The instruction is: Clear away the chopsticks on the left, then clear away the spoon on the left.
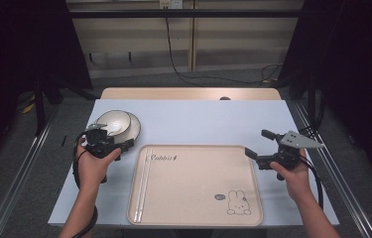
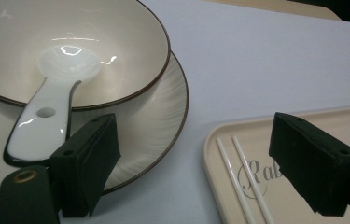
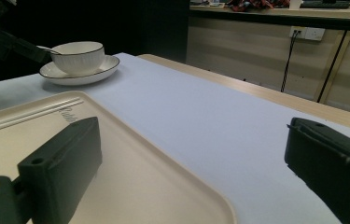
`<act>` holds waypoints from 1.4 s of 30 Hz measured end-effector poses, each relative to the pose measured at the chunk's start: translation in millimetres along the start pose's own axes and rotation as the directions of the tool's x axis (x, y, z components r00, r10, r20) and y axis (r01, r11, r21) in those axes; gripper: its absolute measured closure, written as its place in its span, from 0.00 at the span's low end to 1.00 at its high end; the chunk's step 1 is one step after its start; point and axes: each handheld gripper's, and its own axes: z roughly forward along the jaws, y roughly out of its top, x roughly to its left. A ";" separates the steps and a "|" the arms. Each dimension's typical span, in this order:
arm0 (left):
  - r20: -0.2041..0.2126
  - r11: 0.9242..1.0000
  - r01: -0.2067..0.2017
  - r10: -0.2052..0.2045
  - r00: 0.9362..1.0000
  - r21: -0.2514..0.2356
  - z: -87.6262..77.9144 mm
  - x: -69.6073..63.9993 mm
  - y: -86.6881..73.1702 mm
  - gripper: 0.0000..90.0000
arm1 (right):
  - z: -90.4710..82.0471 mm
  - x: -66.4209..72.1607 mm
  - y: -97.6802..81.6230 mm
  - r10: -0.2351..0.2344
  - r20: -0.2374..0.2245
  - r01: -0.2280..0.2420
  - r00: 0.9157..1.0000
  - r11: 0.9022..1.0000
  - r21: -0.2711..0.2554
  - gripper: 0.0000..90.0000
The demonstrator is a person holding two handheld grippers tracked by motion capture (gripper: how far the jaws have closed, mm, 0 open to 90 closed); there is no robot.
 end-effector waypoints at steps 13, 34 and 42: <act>-0.120 0.999 -0.012 0.016 0.993 0.033 -16.5 18.1 0.1 0.81 | 0.5 -0.4 1.6 -0.006 -0.015 0.006 1.000 1.000 0.003 0.03; -0.180 1.000 0.015 -0.011 0.984 0.021 -27.6 40.8 12.5 1.00 | 9.2 0.3 2.3 -0.003 -0.017 0.003 1.000 1.000 0.002 0.03; -0.195 1.000 0.019 -0.016 0.981 0.018 -26.6 46.5 15.7 1.00 | 9.1 1.6 2.2 -0.009 -0.019 0.009 1.000 1.000 0.008 0.03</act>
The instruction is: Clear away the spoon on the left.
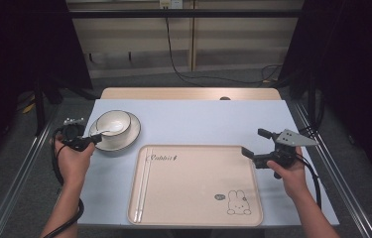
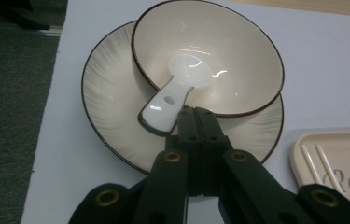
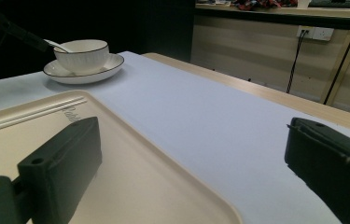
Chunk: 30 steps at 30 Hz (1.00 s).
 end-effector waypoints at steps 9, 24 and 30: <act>-0.034 1.000 0.004 -0.004 0.999 -0.006 2.9 8.7 4.7 1.00 | 0.8 -0.8 -0.4 0.000 -0.005 0.000 1.000 1.000 -0.002 0.03; -0.077 0.999 0.028 -0.031 0.997 -0.039 10.0 21.3 12.2 1.00 | -1.4 1.6 0.5 -0.009 -0.004 0.010 1.000 1.000 0.002 0.03; -0.073 0.995 0.065 -0.071 0.995 -0.074 16.0 25.4 20.4 0.98 | -1.3 0.8 -0.3 -0.009 -0.006 0.009 1.000 1.000 0.006 0.03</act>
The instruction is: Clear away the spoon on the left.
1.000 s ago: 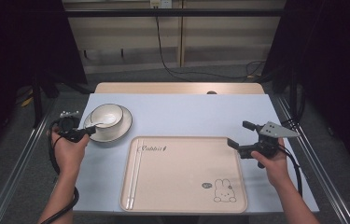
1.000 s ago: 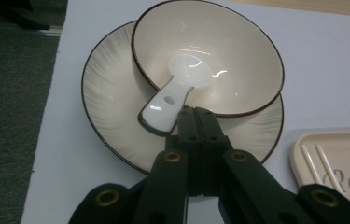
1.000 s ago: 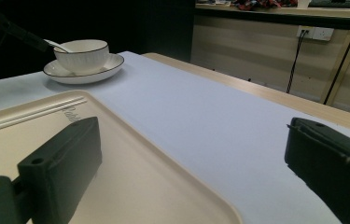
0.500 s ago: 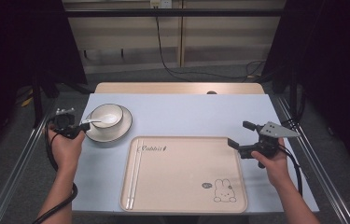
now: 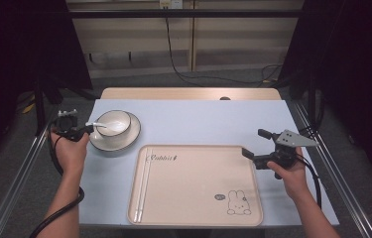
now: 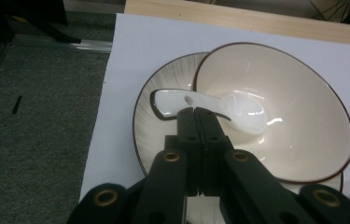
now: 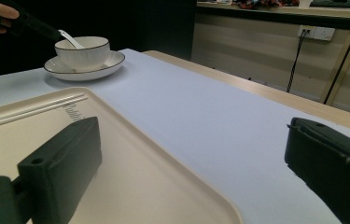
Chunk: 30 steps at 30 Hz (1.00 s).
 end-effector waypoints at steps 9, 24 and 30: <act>-0.023 0.997 0.065 -0.067 0.998 -0.046 1.9 -1.4 1.9 0.63 | -2.2 -0.1 0.7 -0.013 0.000 0.013 1.000 1.000 0.007 0.03; 0.017 0.982 0.163 -0.162 0.987 -0.092 27.7 -0.1 0.6 0.58 | -4.1 0.0 -0.1 -0.020 0.003 0.020 1.000 1.000 0.017 0.03; 0.024 0.978 0.178 -0.176 0.984 -0.108 34.2 -1.1 4.1 0.51 | -5.6 -0.7 -0.6 -0.015 0.014 0.015 1.000 1.000 0.012 0.03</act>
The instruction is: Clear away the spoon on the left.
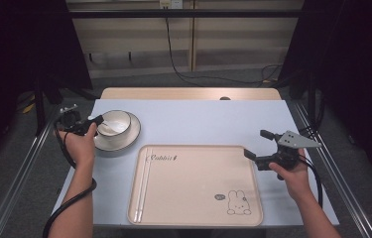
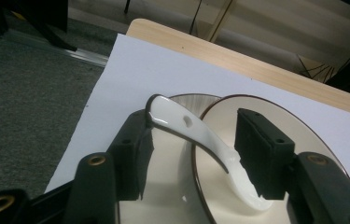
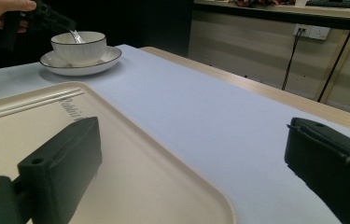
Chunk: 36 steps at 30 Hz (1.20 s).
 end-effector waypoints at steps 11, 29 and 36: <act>-0.007 1.000 0.020 -0.020 1.000 -0.007 14.6 2.6 -1.3 0.46 | -3.1 0.2 -0.2 -0.001 0.002 0.001 1.000 1.000 0.002 0.03; 0.030 0.998 0.009 -0.007 1.000 -0.064 0.5 -0.7 14.3 0.90 | -5.4 0.9 -0.9 -0.004 0.001 0.004 1.000 1.000 0.011 0.03; 0.075 0.996 -0.016 0.023 0.997 -0.090 -7.6 -10.3 17.5 0.95 | -4.5 1.9 -0.8 -0.014 0.000 0.014 1.000 1.000 0.006 0.03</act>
